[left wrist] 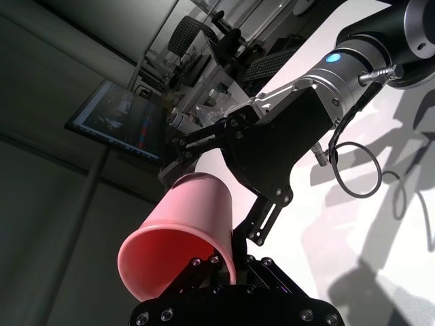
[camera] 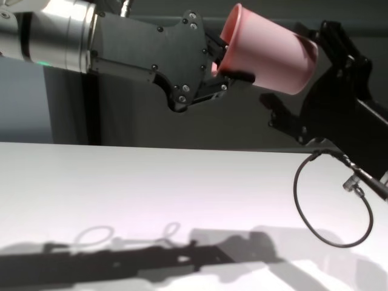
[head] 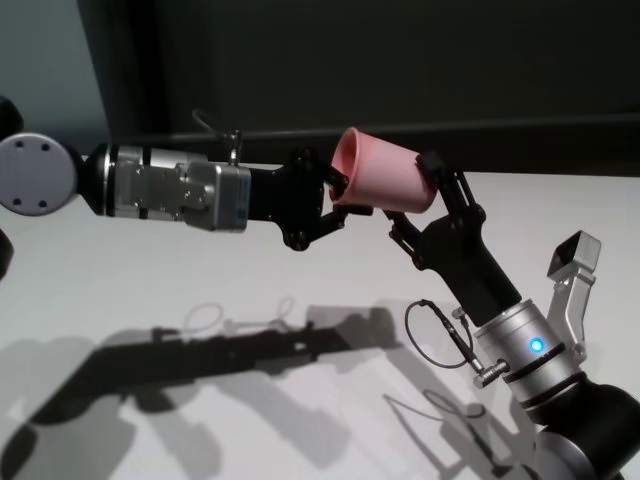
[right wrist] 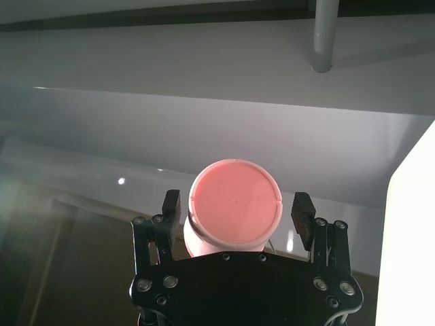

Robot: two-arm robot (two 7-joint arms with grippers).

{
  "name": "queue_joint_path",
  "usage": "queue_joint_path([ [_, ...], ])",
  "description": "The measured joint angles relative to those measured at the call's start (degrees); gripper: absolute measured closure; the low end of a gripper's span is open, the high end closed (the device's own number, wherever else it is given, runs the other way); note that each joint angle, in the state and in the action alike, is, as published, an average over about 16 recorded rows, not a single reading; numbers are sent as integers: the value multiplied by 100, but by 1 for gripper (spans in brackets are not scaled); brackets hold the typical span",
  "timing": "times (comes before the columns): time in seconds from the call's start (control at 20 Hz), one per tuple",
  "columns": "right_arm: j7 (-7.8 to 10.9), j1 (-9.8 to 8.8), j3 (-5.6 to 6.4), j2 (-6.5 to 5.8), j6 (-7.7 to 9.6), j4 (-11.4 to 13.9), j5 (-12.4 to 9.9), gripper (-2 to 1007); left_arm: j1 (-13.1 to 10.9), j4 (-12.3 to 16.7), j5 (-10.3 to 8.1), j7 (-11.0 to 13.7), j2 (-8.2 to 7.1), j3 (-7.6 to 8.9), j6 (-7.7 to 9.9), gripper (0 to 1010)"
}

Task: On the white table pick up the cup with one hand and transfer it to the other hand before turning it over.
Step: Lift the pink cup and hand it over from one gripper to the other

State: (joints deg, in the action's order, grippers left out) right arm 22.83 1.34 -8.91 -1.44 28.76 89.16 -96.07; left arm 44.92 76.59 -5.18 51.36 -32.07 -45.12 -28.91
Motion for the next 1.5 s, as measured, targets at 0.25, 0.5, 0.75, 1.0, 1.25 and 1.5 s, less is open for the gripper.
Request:
queue_joint_path([
  [0.25,15,21,-63,-45,-42,-12,-55,3,0,0,0,0,0,0,0,962],
  [0.5,21,37,-108,-78,-76,-20,-101,3,0,0,0,0,0,0,0,962],
  [0.75,20,46,-131,-99,-98,-23,-132,7,0,0,0,0,0,0,0,962],
  [1.0,16,46,-134,-104,-105,-23,-144,42,0,0,0,0,0,0,0,962],
  [1.25,15,46,-130,-102,-102,-22,-141,114,0,0,1,0,-1,0,0,962],
  [1.5,14,45,-125,-100,-98,-21,-137,190,0,-1,1,0,-2,0,1,962],
])
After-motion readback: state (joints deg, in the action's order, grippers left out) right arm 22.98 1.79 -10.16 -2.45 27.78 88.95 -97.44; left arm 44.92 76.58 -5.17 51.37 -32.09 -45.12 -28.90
